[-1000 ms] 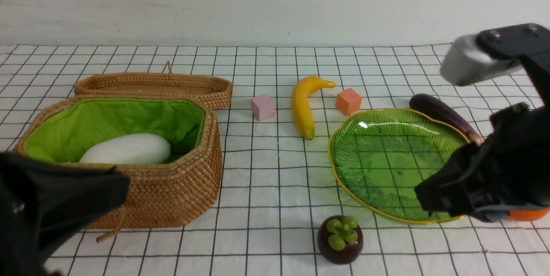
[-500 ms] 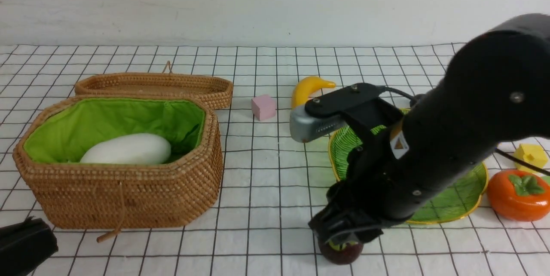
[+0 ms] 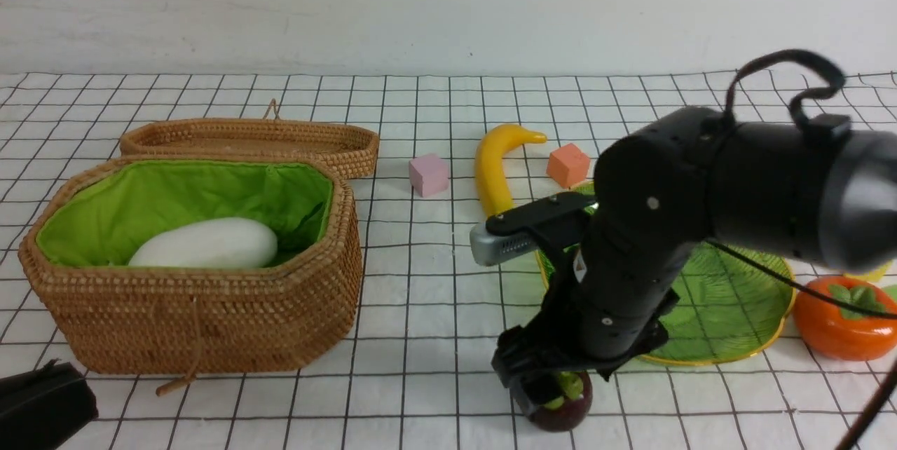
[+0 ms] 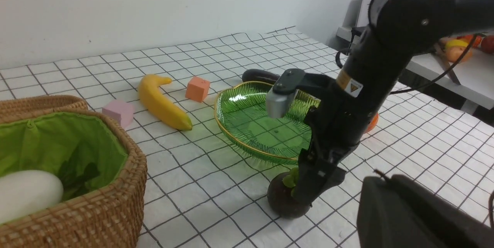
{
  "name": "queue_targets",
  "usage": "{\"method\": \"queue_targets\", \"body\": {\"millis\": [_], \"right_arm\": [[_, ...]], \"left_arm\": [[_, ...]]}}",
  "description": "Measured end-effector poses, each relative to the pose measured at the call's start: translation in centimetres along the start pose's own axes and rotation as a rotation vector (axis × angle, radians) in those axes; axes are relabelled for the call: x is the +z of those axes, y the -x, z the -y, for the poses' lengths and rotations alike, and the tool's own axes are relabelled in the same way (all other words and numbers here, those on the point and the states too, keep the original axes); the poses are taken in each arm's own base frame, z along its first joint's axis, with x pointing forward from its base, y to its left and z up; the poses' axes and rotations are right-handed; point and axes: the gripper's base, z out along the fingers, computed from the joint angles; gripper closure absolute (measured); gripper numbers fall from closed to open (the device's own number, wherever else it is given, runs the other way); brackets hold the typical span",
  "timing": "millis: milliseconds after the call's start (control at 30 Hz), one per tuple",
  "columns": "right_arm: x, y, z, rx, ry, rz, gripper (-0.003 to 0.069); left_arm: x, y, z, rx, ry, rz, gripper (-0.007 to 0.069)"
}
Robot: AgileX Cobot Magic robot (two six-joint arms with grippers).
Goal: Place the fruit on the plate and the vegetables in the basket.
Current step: Use the right arm to grab a mangosteen and put it into the right plate
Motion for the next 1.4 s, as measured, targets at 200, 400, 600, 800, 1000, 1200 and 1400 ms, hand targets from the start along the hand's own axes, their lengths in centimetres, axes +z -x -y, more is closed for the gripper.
{"method": "queue_targets", "body": {"millis": [200,400,600,800,1000,1200,1400], "right_arm": [[2.8,0.5,0.5,0.003,-0.042,-0.026,0.0005],[4.0,0.6,0.5,0.012,-0.046,-0.052,0.0042],[4.1,0.6,0.5,0.014,-0.044,-0.053,0.0082],[4.2,0.6,0.5,-0.001,-0.043,-0.06,0.0082],[2.6,0.8,0.2,-0.01,-0.034,-0.083,0.0082],[-5.8,0.9,0.2,-0.036,-0.026,0.09,0.0082],[-11.5,0.5,7.6,0.137,-0.137,0.262,0.0082]], "left_arm": [[0.0,0.0,0.0,0.0,0.001,-0.004,0.0638],[0.0,0.0,0.0,-0.001,0.0,-0.004,0.0638],[0.0,0.0,0.0,-0.001,0.0,-0.004,0.0638],[0.0,0.0,0.0,-0.002,0.0,-0.004,0.0638],[0.0,0.0,0.0,-0.003,-0.001,-0.004,0.0637],[0.0,0.0,0.0,-0.004,-0.001,-0.004,0.0637],[0.0,0.0,0.0,-0.004,-0.002,0.001,0.0634]]}}
